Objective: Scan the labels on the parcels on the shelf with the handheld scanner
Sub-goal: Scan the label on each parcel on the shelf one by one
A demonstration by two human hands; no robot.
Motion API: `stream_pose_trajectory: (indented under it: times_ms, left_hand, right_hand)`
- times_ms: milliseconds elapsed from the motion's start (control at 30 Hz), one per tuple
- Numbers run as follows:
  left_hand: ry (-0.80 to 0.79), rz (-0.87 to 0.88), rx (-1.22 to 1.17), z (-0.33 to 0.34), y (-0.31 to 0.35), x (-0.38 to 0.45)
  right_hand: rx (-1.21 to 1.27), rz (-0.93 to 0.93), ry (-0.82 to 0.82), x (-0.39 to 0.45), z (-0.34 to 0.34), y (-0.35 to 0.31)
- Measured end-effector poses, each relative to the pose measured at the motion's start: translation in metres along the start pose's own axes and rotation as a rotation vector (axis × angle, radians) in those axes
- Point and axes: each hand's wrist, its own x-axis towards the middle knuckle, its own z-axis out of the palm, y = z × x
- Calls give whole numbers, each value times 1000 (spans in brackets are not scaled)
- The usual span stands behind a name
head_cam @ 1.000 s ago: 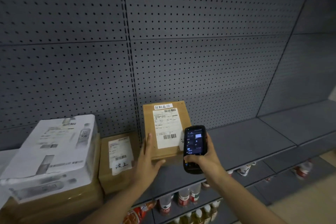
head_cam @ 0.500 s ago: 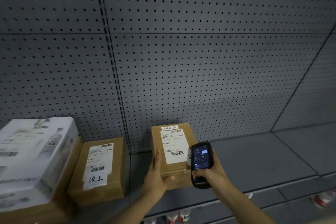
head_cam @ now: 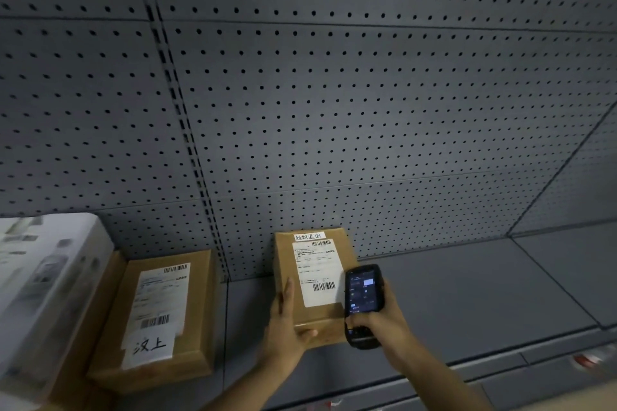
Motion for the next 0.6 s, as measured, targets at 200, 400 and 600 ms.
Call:
stream_pose_trajectory:
  times_ms: [200,400,600]
  left_hand:
    - [-13,-13,-8,5,-6,4]
    - [-49,-39,-48,7,-10,7]
    - [-76,-64,-53,3,-11,9]
  right_hand:
    - [15,24,11,7,3,5]
    - [12,22,-11,11,4,10]
    - [-18,14,-29,11,4,6]
